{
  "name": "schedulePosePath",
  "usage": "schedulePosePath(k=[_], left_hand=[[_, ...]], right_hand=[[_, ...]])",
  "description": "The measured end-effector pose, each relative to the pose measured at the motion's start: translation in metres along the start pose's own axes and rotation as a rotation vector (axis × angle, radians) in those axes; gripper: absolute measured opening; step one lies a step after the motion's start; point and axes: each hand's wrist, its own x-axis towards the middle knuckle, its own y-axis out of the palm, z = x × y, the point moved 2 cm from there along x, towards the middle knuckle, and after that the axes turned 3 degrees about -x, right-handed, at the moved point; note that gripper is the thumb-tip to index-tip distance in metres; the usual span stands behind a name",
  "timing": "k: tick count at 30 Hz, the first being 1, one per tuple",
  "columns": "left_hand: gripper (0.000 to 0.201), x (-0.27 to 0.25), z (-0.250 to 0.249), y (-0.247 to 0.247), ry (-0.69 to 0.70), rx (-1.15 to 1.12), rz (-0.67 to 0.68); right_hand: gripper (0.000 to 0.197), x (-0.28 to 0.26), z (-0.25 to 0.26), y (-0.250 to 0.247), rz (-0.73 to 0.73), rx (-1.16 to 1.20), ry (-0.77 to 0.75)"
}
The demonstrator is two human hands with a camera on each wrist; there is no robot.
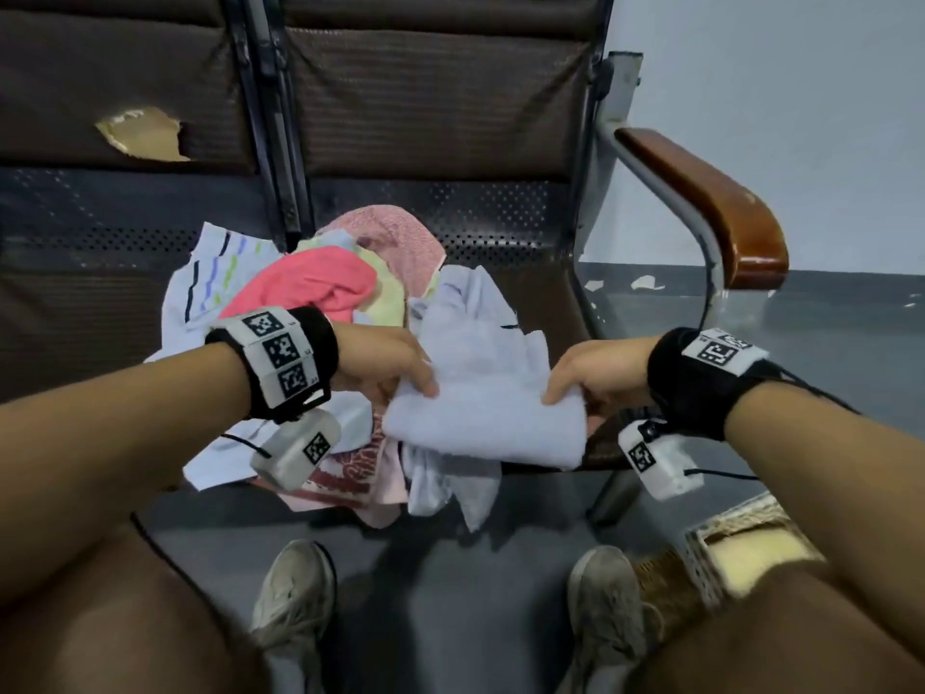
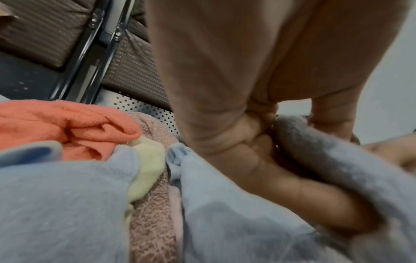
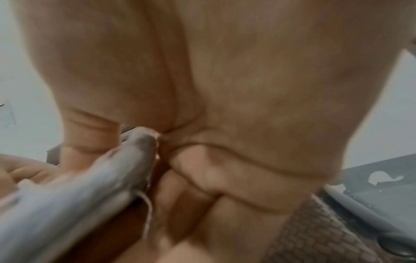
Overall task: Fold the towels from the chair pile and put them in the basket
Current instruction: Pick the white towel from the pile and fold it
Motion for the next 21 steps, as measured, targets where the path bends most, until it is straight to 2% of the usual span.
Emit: schedulePosePath(k=[2,4,6,8,11,14,16,18,20,21], left_hand=[[0.049,0.005,-0.007,-0.004,0.014,-0.074,-0.048],[0.035,0.018,-0.011,-0.015,0.054,-0.12,-0.165],[0.028,0.036,-0.008,-0.03,0.084,-0.157,-0.328],[0.03,0.057,-0.001,-0.042,0.116,-0.2,-0.467],[0.029,0.082,0.009,-0.047,0.164,-0.151,-0.657],[0.043,0.093,0.01,-0.045,0.178,-0.021,-0.779],[0.047,0.095,0.009,-0.042,0.22,0.0,-0.821],[0.032,0.092,0.009,-0.037,0.285,0.01,-0.825],[0.014,0.084,0.012,-0.026,0.339,-0.055,-0.677],[0.013,0.079,0.017,-0.019,0.353,-0.08,-0.565]], right_hand=[[0.01,0.005,0.003,-0.004,-0.061,0.102,-0.008],[0.003,0.017,0.005,-0.01,-0.15,0.182,-0.037],[0.011,0.033,0.005,-0.018,-0.264,0.215,-0.078],[0.021,0.051,0.005,-0.026,-0.409,0.249,-0.143],[0.027,0.078,0.005,-0.038,-0.624,0.19,-0.219],[0.017,0.094,0.008,-0.041,-0.708,0.058,-0.218],[0.019,0.096,0.01,-0.038,-0.733,-0.13,-0.229],[0.023,0.091,0.012,-0.034,-0.755,-0.337,-0.287],[0.013,0.079,0.015,-0.026,-0.72,-0.435,-0.376],[0.011,0.073,0.014,-0.02,-0.647,-0.458,-0.411]])
